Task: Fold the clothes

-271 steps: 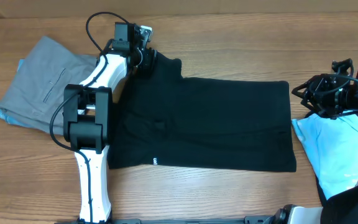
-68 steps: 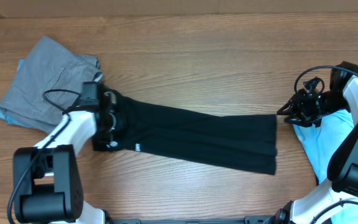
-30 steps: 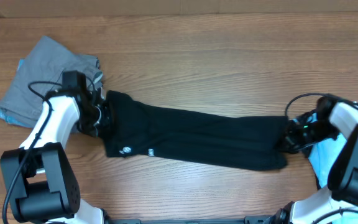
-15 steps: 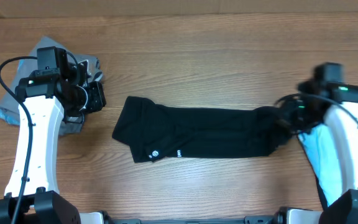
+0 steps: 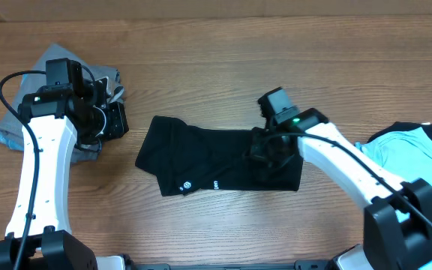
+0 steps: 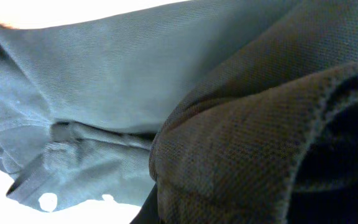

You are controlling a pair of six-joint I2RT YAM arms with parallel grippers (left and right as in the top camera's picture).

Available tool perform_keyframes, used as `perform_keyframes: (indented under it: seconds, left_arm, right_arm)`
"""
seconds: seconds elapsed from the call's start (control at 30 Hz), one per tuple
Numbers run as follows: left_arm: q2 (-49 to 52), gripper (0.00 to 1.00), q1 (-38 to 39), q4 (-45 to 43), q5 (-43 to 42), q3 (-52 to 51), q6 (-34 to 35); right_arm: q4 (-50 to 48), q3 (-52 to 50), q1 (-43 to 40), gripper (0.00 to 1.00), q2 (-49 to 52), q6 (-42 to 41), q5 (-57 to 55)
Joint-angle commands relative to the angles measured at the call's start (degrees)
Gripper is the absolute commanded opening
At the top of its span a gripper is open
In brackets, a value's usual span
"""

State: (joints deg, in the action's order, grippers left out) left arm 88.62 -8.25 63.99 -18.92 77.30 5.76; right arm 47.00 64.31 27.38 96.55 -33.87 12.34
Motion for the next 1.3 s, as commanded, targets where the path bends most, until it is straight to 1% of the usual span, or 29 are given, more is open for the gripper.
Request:
perform_keyframes:
  seconds: [0.0,0.1,0.13,0.17,0.2,0.23,0.27,0.3,0.43,0.57,0.6,0.67,0.7,0.77,0.83,0.9,1.0,1.07,1.1,1.13,1.17,1.2,1.27]
  left_arm:
    - [-1.01,0.04,0.20,0.26,-0.66,0.87,-1.14]
    - [-1.01,0.04,0.17,0.24,-0.66,0.87,-1.11]
    - [-0.98,0.04,0.17,0.24,-0.66,0.87,-1.11]
    - [-1.01,0.04,0.17,0.24,-0.66,0.87,-1.11]
    - [-0.98,0.04,0.20,0.28,-0.66,0.87,-1.11]
    - [-0.98,0.04,0.20,0.31,-0.66,0.87,-1.11]
    - [-0.98,0.04,0.20,0.31,-0.66,0.87,-1.11]
    - [-0.98,0.04,0.20,0.31,-0.66,0.87,-1.11]
    - [-0.98,0.05,0.17,0.52,-0.66,0.87,-1.18]
    - [-0.98,0.05,0.17,0.52,-0.63,0.87,-2.08]
    - [-0.98,0.05,0.17,0.52,-0.63,0.87,-2.54]
    - [-0.98,0.06,0.17,0.52,-0.61,0.87,-2.64]
    - [-0.98,0.06,0.17,0.50,-0.63,0.87,-2.84]
    - [-0.98,0.06,0.17,0.48,-0.61,0.87,-3.06]
    - [-0.98,0.06,0.17,0.48,-0.63,0.87,-3.04]
    - [-0.98,0.06,0.17,0.46,-0.61,0.87,-3.06]
    - [-0.98,0.06,0.17,0.48,-0.61,0.87,-3.08]
    - [-0.98,0.06,0.17,0.33,-0.63,0.87,-3.19]
    - [-0.98,0.06,0.17,0.26,-0.61,0.87,-3.39]
    - [-0.98,0.06,0.17,0.26,-0.61,0.87,-3.80]
    - [-0.98,0.05,0.17,0.28,-0.63,0.87,-4.11]
    - [-0.98,0.05,0.17,0.31,-0.63,0.87,-4.11]
    - [-0.98,0.05,0.17,0.28,-0.63,0.87,-4.11]
  right_arm:
    - [-3.26,-0.04,3.30,0.04,1.31,-2.45,3.39]
    - [-5.90,-0.04,5.73,0.05,1.42,-4.20,3.63]
    - [-6.45,-0.04,6.32,0.07,1.42,-5.22,3.61]
    - [-7.06,-0.04,6.86,0.17,1.42,-5.42,3.61]
    - [-7.67,-0.04,7.41,0.32,1.42,-5.42,3.61]
    - [-8.04,-0.04,7.82,0.40,1.42,-5.40,3.63]
    - [-8.11,-0.02,8.11,0.42,1.40,-5.22,4.15]
    - [-7.85,0.07,8.09,0.42,1.40,-4.68,5.03]
    - [-6.01,0.70,7.39,0.33,-0.11,-1.14,6.38]
    - [-2.67,1.60,4.33,0.28,-5.60,2.99,4.96]
    - [-1.20,1.62,2.16,0.27,-8.24,4.07,3.96]
    - [0.31,1.62,-0.22,0.28,-10.14,4.42,3.82]
    - [1.70,1.62,-2.21,0.28,-11.21,5.95,3.72]
    - [4.39,1.60,-5.07,0.31,-11.58,6.25,1.88]
    - [6.14,0.81,-7.61,0.27,-11.15,6.21,-0.39]
    - [5.51,-1.07,-8.70,0.21,-10.27,4.96,-0.96]
    - [0.83,-5.57,-8.81,0.14,-7.74,1.33,-0.96]
    - [-6.32,-9.51,-8.72,0.08,-4.85,-3.34,0.46]
    - [-9.51,-10.47,-8.55,0.06,-3.91,-3.96,2.91]
    - [-15.69,-11.39,-7.61,0.04,-2.40,-3.91,10.73]
    - [-19.76,-11.50,-6.32,0.04,-1.53,-3.93,15.89]
    - [-21.44,-11.47,-5.64,0.04,-1.27,-3.93,17.51]
    - [-28.00,-11.45,-2.80,0.04,-1.22,-3.93,23.28]
